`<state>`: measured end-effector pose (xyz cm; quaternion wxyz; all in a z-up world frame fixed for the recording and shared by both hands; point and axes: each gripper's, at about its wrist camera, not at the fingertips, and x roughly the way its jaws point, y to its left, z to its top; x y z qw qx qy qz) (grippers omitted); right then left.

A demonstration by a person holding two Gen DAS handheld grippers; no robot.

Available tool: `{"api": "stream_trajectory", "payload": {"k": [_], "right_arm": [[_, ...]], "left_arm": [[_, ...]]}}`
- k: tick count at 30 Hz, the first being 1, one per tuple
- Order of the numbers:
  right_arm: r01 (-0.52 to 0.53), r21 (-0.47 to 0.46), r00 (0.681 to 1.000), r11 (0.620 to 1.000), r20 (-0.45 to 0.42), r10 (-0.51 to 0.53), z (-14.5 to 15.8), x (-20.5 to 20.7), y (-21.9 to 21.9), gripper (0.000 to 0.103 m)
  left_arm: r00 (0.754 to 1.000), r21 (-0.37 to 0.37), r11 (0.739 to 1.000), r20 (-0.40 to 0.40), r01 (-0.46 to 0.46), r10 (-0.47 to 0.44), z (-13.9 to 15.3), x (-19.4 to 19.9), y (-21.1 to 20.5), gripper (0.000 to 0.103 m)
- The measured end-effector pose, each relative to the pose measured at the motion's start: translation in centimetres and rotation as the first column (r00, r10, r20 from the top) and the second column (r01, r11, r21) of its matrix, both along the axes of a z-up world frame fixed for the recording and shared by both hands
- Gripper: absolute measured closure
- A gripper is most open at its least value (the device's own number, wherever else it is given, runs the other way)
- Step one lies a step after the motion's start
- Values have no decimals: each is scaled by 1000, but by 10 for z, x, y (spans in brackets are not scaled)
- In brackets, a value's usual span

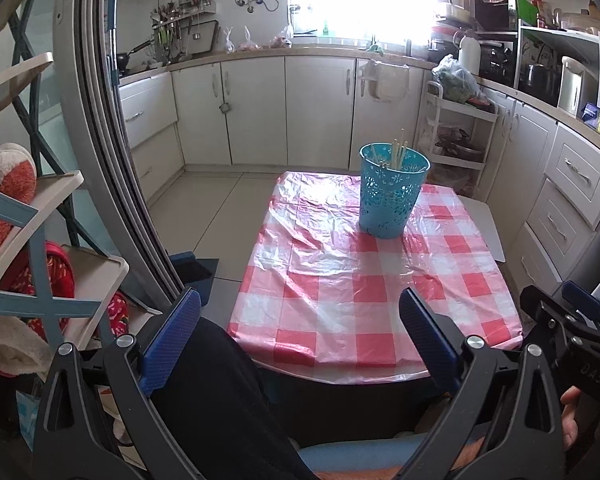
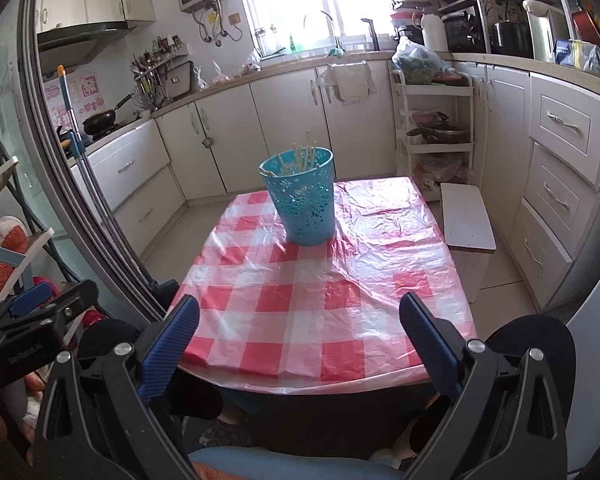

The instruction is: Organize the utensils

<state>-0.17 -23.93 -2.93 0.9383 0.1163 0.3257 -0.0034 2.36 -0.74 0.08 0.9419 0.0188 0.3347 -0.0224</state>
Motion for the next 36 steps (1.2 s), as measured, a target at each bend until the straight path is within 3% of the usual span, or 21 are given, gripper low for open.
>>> {"api": "stream_trajectory", "payload": {"k": [9,19,27,36], "right_arm": [[59,-7,985,998,-164,-59,-63,82,-31,7],[83,-95,936,992,-334,-110,-140,171,-58,7],[80,-122,917,989,-379,-121,-163,207,-68,7],[58,-183,933,981,-339,-119,-167,232,-63,7]], "left_arm": [[999,15,1000,-53,11,-10,-18,37,-6,7],[996,1,1000,-89,10,-10,-32,75,-12,7],[993,-1,1000,-120,6,-7,-44,105,-15,7],[989,-5,1000,-147,7,-7,-57,125,-19,7]]}}
